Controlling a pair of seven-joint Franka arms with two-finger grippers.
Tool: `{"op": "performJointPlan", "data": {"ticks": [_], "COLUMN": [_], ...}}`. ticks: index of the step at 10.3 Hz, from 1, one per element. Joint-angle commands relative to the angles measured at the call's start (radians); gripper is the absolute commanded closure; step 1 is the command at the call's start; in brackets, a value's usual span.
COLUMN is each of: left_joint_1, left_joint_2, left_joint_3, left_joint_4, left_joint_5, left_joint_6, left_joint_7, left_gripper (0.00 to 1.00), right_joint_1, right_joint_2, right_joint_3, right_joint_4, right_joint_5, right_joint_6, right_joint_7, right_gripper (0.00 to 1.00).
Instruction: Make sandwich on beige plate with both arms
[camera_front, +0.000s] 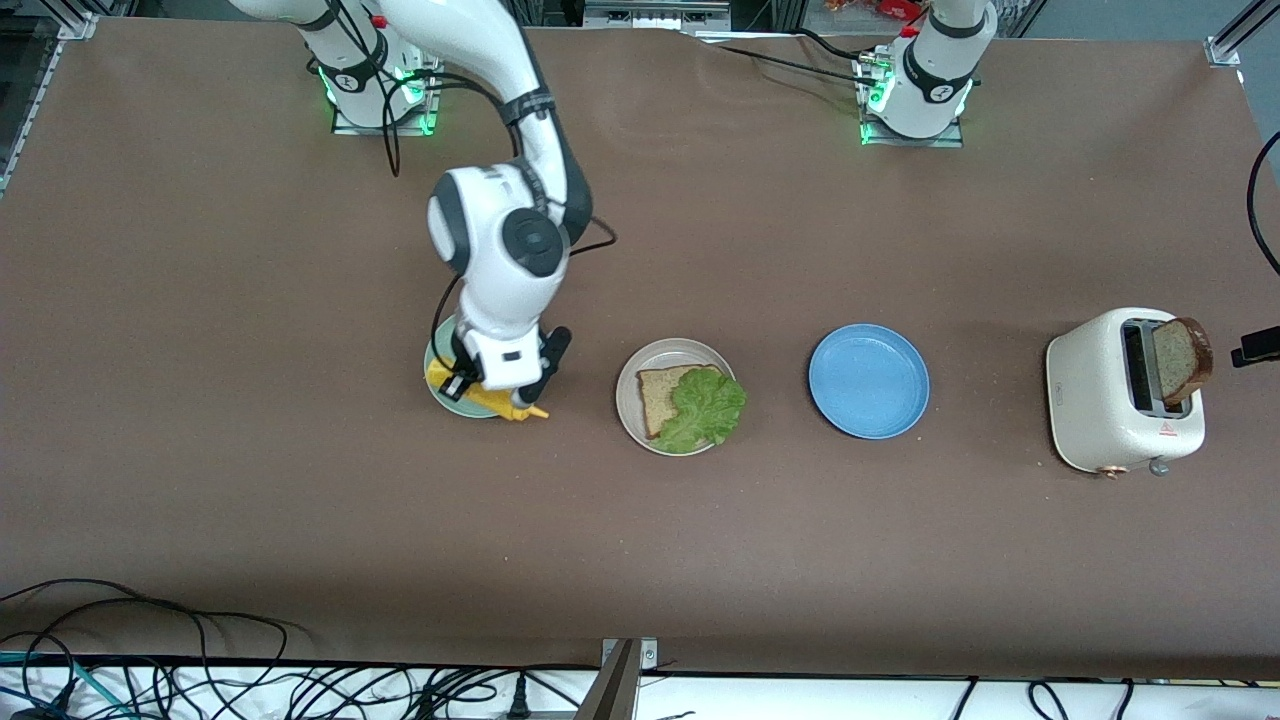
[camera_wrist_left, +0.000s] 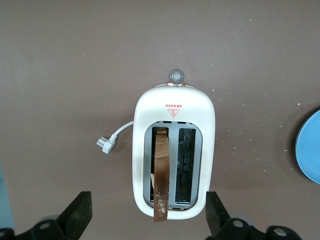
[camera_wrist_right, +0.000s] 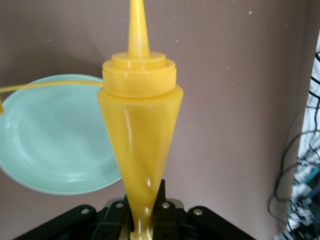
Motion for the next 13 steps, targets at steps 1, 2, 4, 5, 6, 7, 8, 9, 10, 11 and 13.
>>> {"op": "performJointPlan", "data": {"ticks": [1, 2, 4, 5, 6, 7, 8, 9, 10, 11, 13], "left_joint_1": [0.000, 0.000, 0.000, 0.000, 0.000, 0.000, 0.000, 0.000, 0.000, 0.000, 0.000], "left_joint_2": [-0.008, -0.008, -0.008, -0.008, -0.008, -0.008, -0.008, -0.008, -0.008, -0.008, -0.008], "left_joint_3": [-0.004, -0.004, -0.004, -0.004, -0.004, -0.004, -0.005, -0.005, -0.004, -0.004, -0.004], "left_joint_4": [-0.004, -0.005, -0.005, -0.004, -0.005, -0.005, -0.005, -0.005, -0.004, -0.005, -0.005], "left_joint_5": [0.018, 0.018, 0.018, 0.018, 0.018, 0.018, 0.018, 0.018, 0.018, 0.018, 0.018], "left_joint_6": [-0.004, -0.004, -0.004, -0.004, -0.004, -0.004, -0.004, -0.004, -0.004, -0.004, -0.004], "left_joint_7": [-0.002, -0.002, -0.002, -0.002, -0.002, -0.002, -0.002, -0.002, -0.002, -0.002, -0.002], "left_gripper": [0.00, 0.00, 0.00, 0.00, 0.00, 0.00, 0.00, 0.00, 0.00, 0.00, 0.00], "right_joint_1": [0.080, 0.106, 0.149, 0.160, 0.174, 0.204, 0.215, 0.219, 0.219, 0.222, 0.220], "right_joint_2": [0.033, 0.053, 0.079, 0.090, 0.111, 0.142, 0.173, 0.188, 0.203, 0.216, 0.220], "right_joint_3": [-0.015, -0.015, -0.012, 0.005, 0.009, 0.011, 0.020, 0.032, 0.040, 0.049, 0.051], "right_joint_4": [0.028, 0.028, 0.031, 0.037, 0.043, 0.043, 0.045, 0.046, 0.046, 0.048, 0.049], "right_joint_5": [-0.116, -0.147, -0.155, -0.158, -0.159, -0.187, -0.205, -0.210, -0.222, -0.225, -0.233], "right_joint_6": [-0.095, -0.111, -0.091, -0.083, -0.085, -0.083, -0.083, -0.083, -0.083, -0.083, -0.083], "right_joint_7": [0.104, 0.135, 0.182, 0.201, 0.225, 0.304, 0.363, 0.383, 0.412, 0.437, 0.439], "right_gripper": [1.00, 1.00, 1.00, 1.00, 1.00, 1.00, 1.00, 1.00, 1.00, 1.00, 1.00]}}
